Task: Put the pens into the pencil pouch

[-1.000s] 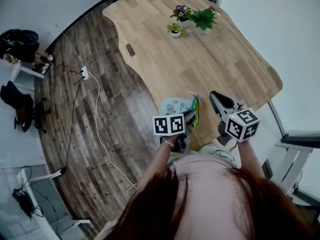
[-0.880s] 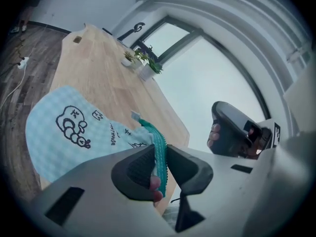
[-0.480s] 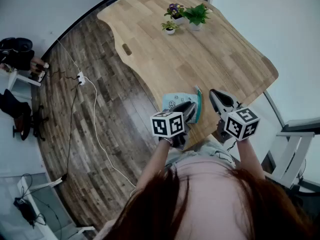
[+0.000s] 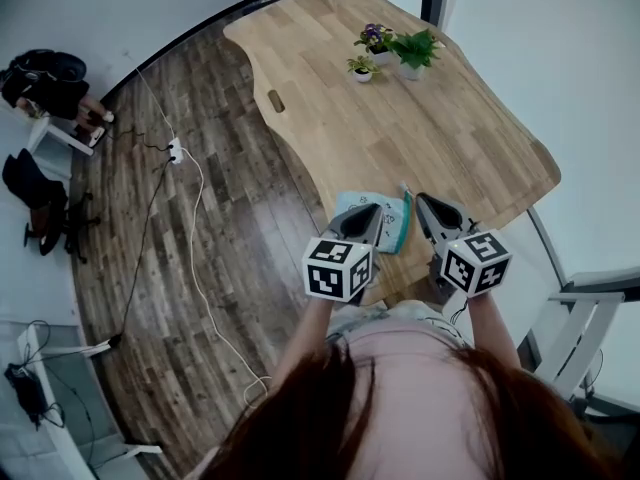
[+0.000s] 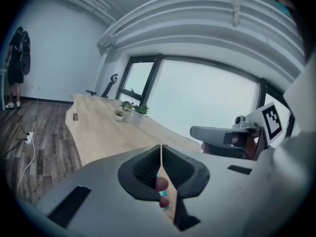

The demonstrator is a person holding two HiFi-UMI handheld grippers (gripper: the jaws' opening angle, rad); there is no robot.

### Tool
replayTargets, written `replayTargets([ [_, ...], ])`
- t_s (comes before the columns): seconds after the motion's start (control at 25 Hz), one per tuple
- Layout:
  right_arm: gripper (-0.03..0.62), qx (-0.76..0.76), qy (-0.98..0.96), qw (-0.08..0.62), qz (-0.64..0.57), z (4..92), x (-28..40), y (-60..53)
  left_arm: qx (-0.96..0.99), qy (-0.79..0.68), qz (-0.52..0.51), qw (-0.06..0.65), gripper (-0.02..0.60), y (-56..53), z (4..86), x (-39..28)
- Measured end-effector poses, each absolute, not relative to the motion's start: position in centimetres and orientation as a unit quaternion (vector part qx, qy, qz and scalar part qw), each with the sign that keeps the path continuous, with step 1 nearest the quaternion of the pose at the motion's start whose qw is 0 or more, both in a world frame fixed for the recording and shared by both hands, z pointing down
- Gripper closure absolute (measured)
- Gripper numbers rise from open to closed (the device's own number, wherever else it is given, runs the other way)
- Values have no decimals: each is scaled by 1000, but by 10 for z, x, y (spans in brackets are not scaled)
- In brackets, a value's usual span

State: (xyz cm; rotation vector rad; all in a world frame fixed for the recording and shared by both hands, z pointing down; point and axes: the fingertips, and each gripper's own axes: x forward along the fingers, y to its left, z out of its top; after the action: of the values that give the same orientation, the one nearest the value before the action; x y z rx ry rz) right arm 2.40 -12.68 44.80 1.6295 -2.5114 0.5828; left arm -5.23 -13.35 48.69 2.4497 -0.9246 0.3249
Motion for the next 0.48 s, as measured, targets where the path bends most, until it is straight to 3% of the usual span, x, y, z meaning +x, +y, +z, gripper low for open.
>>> replayTargets([
  [0.48,592,517,-848,47,103,394,26,-90,884,-437,73,152,580,-96,408,-63],
])
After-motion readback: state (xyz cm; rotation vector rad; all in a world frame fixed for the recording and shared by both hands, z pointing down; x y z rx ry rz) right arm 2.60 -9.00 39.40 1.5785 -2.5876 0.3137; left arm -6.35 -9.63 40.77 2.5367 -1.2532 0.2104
